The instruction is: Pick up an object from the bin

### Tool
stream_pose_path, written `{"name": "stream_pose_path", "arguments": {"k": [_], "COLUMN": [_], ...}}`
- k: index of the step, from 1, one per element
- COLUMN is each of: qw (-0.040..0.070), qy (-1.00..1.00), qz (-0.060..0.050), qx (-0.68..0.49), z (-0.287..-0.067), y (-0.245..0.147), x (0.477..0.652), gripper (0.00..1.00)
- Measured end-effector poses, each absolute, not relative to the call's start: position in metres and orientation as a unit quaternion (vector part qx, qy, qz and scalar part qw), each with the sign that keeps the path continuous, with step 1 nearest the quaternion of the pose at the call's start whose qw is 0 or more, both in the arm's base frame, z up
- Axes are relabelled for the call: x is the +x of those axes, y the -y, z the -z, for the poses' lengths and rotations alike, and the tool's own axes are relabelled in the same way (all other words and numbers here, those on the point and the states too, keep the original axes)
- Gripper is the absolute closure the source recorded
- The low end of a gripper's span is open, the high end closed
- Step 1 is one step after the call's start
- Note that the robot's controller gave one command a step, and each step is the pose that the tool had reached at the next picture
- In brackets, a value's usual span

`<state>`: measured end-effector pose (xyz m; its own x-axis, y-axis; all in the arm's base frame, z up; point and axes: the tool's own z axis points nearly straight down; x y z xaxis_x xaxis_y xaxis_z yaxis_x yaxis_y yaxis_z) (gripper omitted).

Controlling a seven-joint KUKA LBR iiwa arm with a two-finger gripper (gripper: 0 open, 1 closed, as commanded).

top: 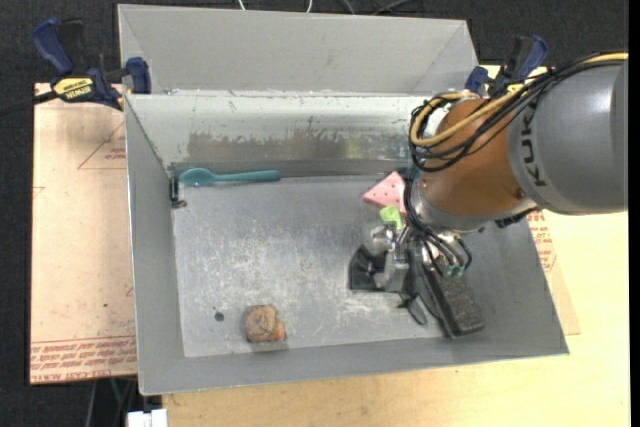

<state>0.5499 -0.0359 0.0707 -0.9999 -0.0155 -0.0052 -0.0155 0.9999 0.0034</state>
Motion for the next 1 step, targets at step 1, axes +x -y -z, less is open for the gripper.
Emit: {"name": "stream_pose_path", "arguments": {"k": [1], "qw": [0.003], "qy": [-1.000], "qz": [-0.002], "qx": [-0.008], "z": [-0.0707], "y": [0.0360], "x": [0.5498], "gripper": [1.00]}}
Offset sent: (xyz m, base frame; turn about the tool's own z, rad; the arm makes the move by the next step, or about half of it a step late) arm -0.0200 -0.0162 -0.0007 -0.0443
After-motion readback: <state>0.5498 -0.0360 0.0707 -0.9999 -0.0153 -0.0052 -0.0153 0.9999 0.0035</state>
